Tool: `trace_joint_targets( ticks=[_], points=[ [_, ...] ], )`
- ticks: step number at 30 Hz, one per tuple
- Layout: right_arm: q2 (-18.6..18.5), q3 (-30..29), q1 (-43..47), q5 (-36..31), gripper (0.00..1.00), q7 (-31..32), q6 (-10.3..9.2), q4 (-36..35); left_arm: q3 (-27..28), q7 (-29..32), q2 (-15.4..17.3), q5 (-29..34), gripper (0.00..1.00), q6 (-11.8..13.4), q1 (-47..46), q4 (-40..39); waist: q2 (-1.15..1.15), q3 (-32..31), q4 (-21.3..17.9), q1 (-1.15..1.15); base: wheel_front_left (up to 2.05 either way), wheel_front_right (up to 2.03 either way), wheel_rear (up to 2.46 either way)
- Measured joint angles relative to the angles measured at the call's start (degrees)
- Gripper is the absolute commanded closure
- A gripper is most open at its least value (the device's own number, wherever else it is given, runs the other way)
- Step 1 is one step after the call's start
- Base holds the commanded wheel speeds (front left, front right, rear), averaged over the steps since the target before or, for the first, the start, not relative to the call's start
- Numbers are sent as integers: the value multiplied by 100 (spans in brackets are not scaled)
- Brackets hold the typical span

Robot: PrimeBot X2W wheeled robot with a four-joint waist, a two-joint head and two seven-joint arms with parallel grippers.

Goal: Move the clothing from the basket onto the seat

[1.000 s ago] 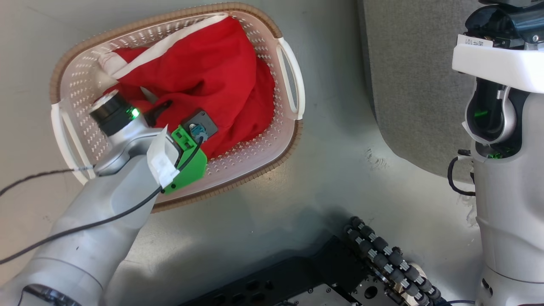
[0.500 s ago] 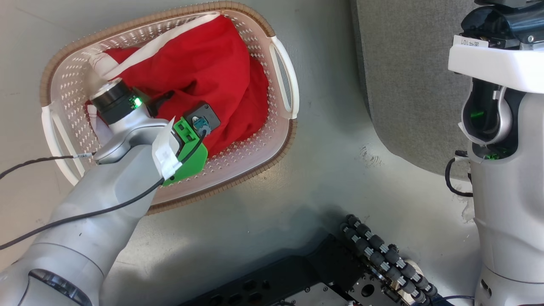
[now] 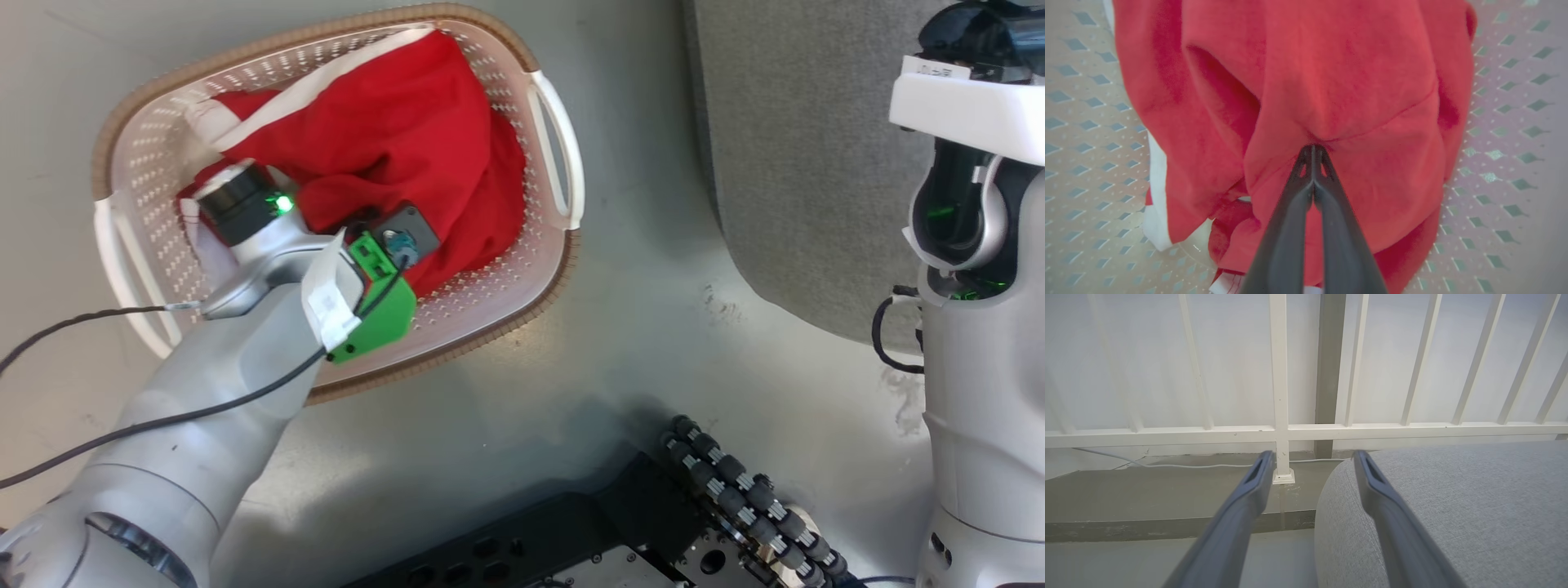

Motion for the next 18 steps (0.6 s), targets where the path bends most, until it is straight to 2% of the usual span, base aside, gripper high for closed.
trace_joint_targets(
  ticks=[7,18],
  points=[
    [2,-163,27,-163,0,0,-1,42,-23,-283,-89,-209,100,0,-7,-22,0,-102,206,0,0,0,0],
    [-2,-324,153,-297,0,0,2,166,454,-906,-191,-649,100,18,-107,-164,0,-399,533,0,0,0,0]
  ],
)
